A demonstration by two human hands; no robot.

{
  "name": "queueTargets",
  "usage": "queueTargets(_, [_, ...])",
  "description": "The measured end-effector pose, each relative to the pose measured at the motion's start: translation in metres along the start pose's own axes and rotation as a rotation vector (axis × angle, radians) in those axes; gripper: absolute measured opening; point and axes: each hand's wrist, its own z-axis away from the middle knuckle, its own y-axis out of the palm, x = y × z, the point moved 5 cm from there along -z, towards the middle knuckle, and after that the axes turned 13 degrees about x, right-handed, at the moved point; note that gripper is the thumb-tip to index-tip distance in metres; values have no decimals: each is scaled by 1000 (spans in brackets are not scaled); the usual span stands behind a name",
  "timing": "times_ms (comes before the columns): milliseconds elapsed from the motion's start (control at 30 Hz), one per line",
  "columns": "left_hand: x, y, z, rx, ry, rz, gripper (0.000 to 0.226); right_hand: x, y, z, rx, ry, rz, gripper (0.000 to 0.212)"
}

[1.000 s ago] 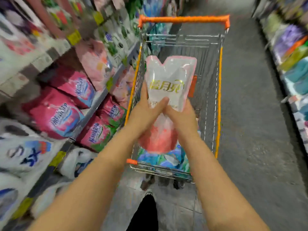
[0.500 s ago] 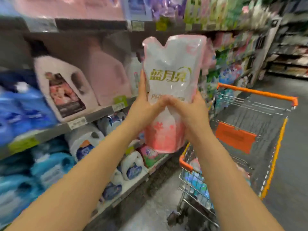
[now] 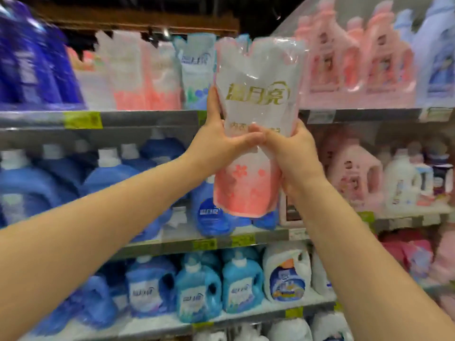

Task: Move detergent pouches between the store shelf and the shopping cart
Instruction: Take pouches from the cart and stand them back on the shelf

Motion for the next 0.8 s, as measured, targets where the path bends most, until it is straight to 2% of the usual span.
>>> queueTargets(133, [16, -80, -21, -109, -11, -128, 133, -9, 65, -68, 135, -33, -94, 48])
queueTargets(200, [21, -113, -32, -169, -14, -191, 124, -12, 92, -101, 201, -52, -122, 54])
queueTargets(300, [28, -154, -56, -203, 19, -213, 118, -17, 121, -151, 290, -74, -172, 42])
queueTargets(400, [36, -194, -83, -253, -16, -255, 127, -17, 145, -200, 379, -120, -204, 36])
queueTargets(467, [38, -219, -100, -287, -67, -296, 134, -14, 163, -232, 447, -175, -183, 47])
queueTargets(567, [44, -252, -123, -291, -106, -326, 127, -10, 185, -275, 461, -269, -127, 62])
queueTargets(700, [56, -285, -152, -327, -132, -374, 121, -13, 209, -325, 422, -324, -77, 56])
queueTargets(800, [72, -304, -176, -301, -182, -262, 116, -19, 217, -356, 370, -324, 19, 56])
